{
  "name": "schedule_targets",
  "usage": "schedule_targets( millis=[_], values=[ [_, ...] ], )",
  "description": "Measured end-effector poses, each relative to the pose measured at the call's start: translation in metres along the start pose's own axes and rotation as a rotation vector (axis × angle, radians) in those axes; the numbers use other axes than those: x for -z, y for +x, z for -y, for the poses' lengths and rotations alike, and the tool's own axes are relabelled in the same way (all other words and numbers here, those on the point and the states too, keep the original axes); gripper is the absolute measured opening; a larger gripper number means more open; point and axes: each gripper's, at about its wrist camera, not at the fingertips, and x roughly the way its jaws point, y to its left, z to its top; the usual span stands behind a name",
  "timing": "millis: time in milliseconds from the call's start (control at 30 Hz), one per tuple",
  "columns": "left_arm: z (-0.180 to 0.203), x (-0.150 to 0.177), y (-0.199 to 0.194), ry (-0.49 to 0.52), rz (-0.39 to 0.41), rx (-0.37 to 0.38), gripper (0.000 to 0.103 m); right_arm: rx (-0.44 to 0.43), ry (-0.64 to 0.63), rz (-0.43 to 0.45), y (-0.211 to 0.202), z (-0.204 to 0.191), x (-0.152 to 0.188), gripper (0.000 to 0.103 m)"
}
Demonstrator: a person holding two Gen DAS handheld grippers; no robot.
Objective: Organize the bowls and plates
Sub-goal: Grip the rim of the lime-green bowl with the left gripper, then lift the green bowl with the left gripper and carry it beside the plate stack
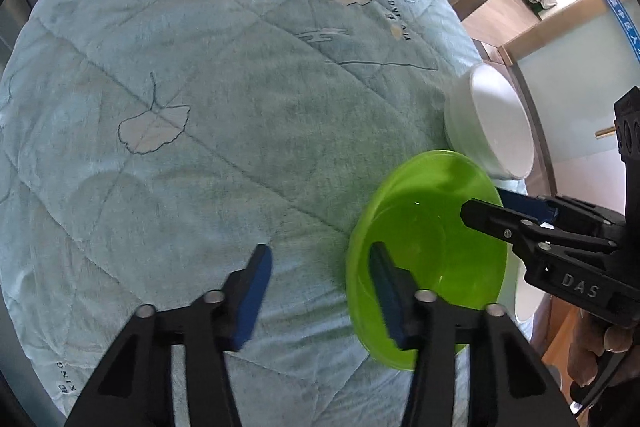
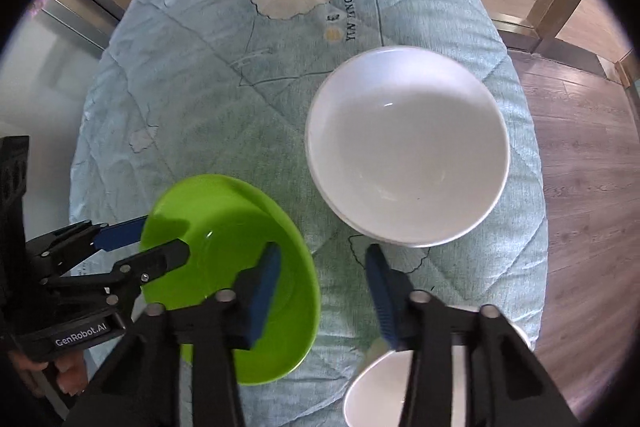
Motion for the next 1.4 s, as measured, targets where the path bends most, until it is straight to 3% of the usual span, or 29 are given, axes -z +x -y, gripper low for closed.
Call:
schedule_targets(
  millis=[100,167,267,567,767,900,1167,1400],
  values=[
    [-0.002,0.001,0.0,-0.008,0.001,0.043,0.026,-0.02,0.009,-0.019,0.005,-0.003,0.0,0.014],
    [0.002,0.002,-0.001,0.012,0.006,0.068,0.009,-0.021,0.006,-0.027,0.009,-0.007,0.0,0.012],
    [0.007,0.001,-0.001,0.013,0.013,0.071,0.002,0.014,-0.019,-0.025,0.013,-0.015,-0.001,0.012],
    [0.018,0.004,-0.016,0.031,0.048,0.035,0.001,0.001,0.018,-0.013,0.011,-0.013,0.005,0.012],
    [0.03,0.025,-0.079,0.047,0.14,0.029,0.001,-0.024,-0.001,0.069,-0.04,-0.024,0.016,0.011],
    [0.043,0.053,-0.129,0.064,0.186,0.012,0.001,-0.057,-0.014,0.129,-0.087,-0.038,0.039,0.011],
    [0.084,0.145,-0.229,0.1,0.294,-0.007,0.001,-0.087,-0.048,0.247,-0.18,-0.056,0.111,0.011],
    [0.127,0.217,-0.263,0.12,0.281,0.02,0.001,-0.074,-0.047,0.288,-0.227,-0.047,0.179,0.01]
  ],
)
